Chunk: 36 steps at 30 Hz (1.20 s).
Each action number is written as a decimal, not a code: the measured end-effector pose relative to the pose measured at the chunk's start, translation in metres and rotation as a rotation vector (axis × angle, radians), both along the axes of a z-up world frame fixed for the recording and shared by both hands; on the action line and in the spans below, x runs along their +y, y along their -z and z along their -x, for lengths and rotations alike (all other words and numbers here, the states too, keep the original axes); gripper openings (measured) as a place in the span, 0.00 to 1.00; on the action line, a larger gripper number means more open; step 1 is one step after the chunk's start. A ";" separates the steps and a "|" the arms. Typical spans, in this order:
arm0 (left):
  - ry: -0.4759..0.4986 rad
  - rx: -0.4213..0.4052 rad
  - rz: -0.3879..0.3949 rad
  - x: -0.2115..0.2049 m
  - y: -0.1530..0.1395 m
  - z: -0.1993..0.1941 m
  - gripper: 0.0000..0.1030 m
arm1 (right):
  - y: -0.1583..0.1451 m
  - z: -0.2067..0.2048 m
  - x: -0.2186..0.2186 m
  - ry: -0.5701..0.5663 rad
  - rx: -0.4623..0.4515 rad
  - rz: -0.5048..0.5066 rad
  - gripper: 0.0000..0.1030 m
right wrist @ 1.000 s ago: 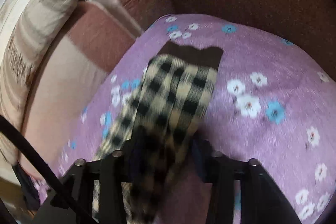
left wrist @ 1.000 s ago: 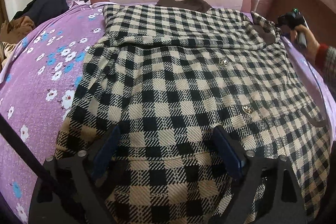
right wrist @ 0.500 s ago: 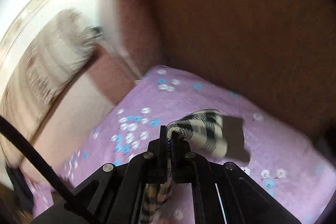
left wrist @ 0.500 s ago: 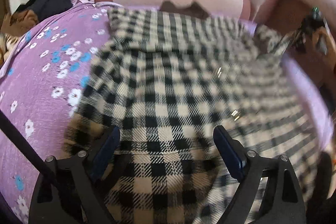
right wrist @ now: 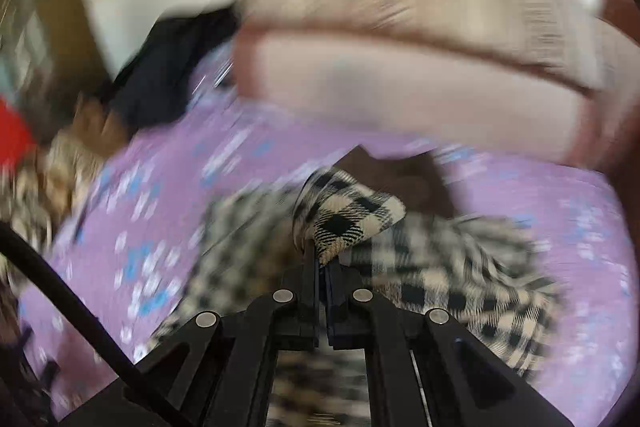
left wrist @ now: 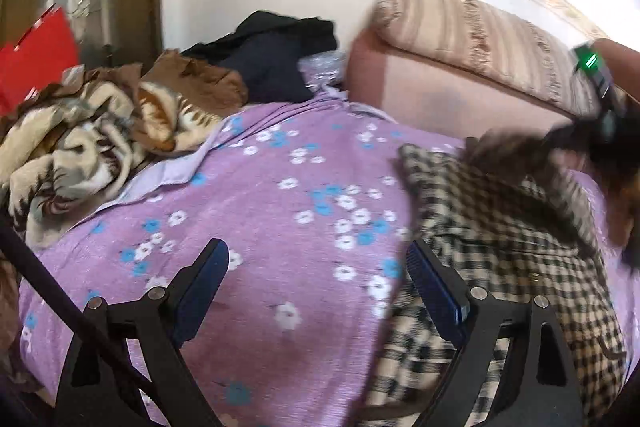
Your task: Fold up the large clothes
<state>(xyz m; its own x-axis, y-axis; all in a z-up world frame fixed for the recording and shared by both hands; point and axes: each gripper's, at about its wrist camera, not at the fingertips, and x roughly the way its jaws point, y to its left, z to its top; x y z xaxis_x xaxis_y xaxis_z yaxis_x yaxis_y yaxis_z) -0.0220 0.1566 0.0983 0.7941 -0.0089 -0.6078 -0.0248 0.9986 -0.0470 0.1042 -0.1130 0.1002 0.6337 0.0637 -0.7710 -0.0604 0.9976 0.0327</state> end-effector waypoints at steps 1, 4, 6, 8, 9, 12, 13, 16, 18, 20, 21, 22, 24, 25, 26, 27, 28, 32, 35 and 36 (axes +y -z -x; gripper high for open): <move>-0.007 0.010 0.011 0.005 0.001 -0.002 0.87 | 0.018 -0.004 0.017 -0.031 0.040 0.005 0.03; -0.037 0.019 0.049 0.018 0.001 -0.006 0.87 | 0.071 -0.004 0.050 -0.110 0.162 -0.004 0.07; -0.054 0.030 0.094 0.028 0.000 -0.009 0.87 | 0.089 0.001 0.057 -0.141 0.187 -0.030 0.14; -0.056 0.049 0.144 0.032 0.002 -0.013 0.87 | 0.087 0.013 0.055 -0.173 0.180 -0.080 0.33; -0.056 0.056 0.156 0.032 0.003 -0.015 0.87 | 0.081 0.021 0.050 -0.194 0.184 -0.131 0.37; -0.050 0.080 0.170 0.029 0.008 -0.018 0.87 | 0.068 0.042 0.034 -0.236 0.204 -0.219 0.38; -0.046 0.083 0.169 0.027 0.009 -0.018 0.87 | 0.062 0.048 0.028 -0.242 0.200 -0.220 0.38; -0.030 0.095 0.159 0.019 0.012 -0.017 0.87 | 0.043 0.060 0.009 -0.191 0.138 -0.170 0.38; -0.019 0.101 0.152 0.012 0.014 -0.016 0.87 | 0.032 0.058 -0.006 -0.121 0.102 -0.150 0.38; -0.005 0.099 0.153 0.007 0.014 -0.016 0.87 | 0.029 0.050 -0.019 -0.037 0.086 -0.131 0.29; 0.001 0.096 0.148 0.004 0.014 -0.015 0.87 | 0.030 0.043 -0.023 -0.008 0.089 -0.126 0.26; 0.004 0.095 0.143 0.003 0.014 -0.014 0.87 | 0.032 0.036 -0.023 0.008 0.096 -0.124 0.25; 0.010 0.089 0.129 0.000 0.014 -0.014 0.87 | 0.045 0.015 -0.018 0.040 0.129 -0.080 0.24; 0.012 0.089 0.124 -0.001 0.014 -0.014 0.87 | 0.053 0.003 -0.013 0.058 0.151 -0.042 0.23; 0.014 0.091 0.127 0.000 0.015 -0.015 0.87 | 0.060 -0.006 -0.009 0.068 0.166 -0.024 0.22; 0.013 0.092 0.132 0.000 0.015 -0.016 0.87 | 0.066 -0.020 -0.004 0.081 0.184 -0.012 0.22; 0.011 0.093 0.139 0.001 0.015 -0.017 0.87 | 0.070 -0.029 0.003 0.083 0.187 -0.018 0.22; -0.006 0.101 0.147 0.006 0.018 -0.024 0.87 | 0.071 -0.054 0.044 0.001 0.186 -0.148 0.22; -0.017 0.122 0.159 0.011 0.022 -0.028 0.87 | 0.074 -0.055 0.084 -0.152 0.214 -0.225 0.22; -0.019 0.129 0.168 0.012 0.023 -0.029 0.87 | 0.073 -0.049 0.092 -0.194 0.210 -0.211 0.22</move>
